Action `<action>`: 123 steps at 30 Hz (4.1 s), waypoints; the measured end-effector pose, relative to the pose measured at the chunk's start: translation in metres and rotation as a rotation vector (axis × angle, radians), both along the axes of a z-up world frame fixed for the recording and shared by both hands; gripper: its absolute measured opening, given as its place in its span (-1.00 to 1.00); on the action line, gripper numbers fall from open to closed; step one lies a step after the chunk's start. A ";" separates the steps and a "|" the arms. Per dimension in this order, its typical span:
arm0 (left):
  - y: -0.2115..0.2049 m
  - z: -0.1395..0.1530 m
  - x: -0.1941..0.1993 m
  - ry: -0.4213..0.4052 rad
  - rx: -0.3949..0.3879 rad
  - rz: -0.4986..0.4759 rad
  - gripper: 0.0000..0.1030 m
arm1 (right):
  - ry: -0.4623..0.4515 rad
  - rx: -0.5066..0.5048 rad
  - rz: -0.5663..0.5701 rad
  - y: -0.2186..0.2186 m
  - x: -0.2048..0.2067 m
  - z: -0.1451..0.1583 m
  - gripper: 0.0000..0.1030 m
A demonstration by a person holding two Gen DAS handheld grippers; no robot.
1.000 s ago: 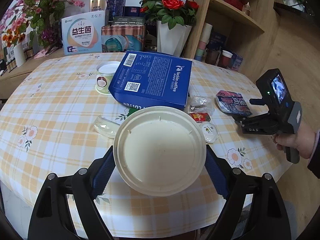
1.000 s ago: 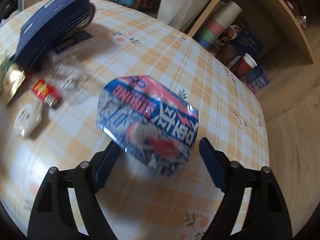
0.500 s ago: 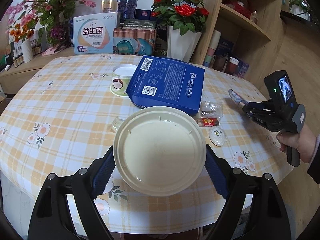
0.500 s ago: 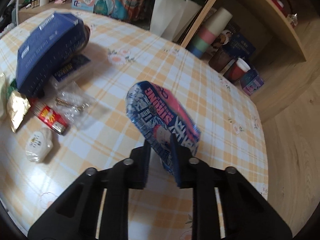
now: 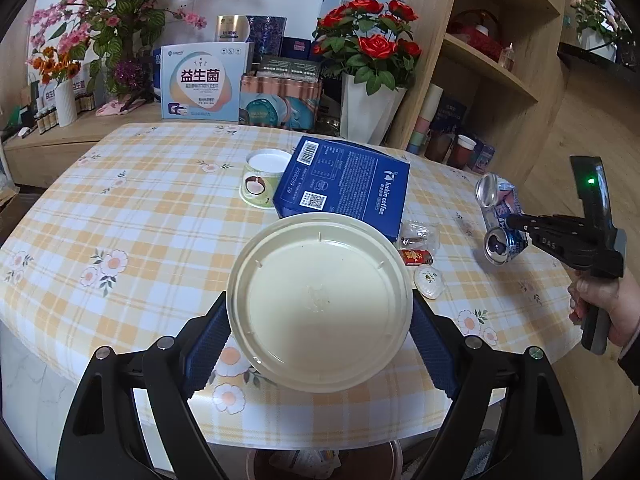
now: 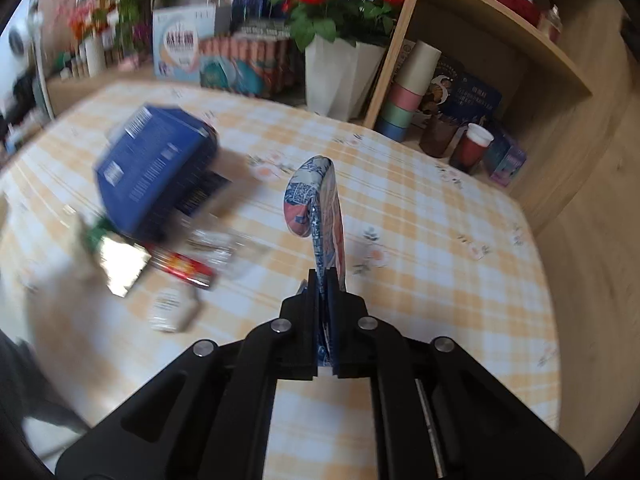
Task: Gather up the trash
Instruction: 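Lift the cream lid with the left tool while the right tool grasps the crushed snack wrapper, then carry the snack wrapper with the right tool over the bin and release it, then lower the cream lid with the left tool into the bin and open, then move the right tool toward the blue coffee box on the table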
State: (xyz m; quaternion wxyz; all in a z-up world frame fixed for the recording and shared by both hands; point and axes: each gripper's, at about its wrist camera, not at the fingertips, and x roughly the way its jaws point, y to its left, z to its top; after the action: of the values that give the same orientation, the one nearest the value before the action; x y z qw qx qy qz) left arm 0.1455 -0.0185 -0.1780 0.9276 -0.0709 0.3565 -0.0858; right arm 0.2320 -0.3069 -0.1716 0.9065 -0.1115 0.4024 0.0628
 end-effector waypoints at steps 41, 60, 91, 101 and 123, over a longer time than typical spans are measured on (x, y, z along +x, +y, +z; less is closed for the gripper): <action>0.048 0.051 -0.145 -0.054 -0.012 -0.015 0.61 | 0.086 0.353 0.230 0.098 -0.231 0.009 -0.85; 0.040 0.030 -0.129 -0.001 -0.004 -0.030 0.61 | 0.164 0.412 0.275 0.110 -0.224 -0.023 -0.39; -0.010 0.009 -0.122 0.064 0.033 -0.184 0.63 | -0.183 0.357 -0.097 0.025 -0.212 0.024 0.89; -0.012 0.009 -0.118 0.042 0.055 -0.176 0.84 | -0.180 0.363 -0.136 0.014 -0.211 0.020 0.89; 0.061 0.017 -0.106 -0.025 0.068 0.071 0.88 | -0.124 0.281 -0.152 0.022 -0.201 0.007 0.89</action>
State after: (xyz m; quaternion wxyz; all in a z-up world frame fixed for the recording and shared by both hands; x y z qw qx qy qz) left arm 0.0390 0.0425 -0.1608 0.9363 -0.0510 0.3451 -0.0414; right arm 0.0310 -0.2846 -0.1646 0.9384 0.0435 0.3401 0.0429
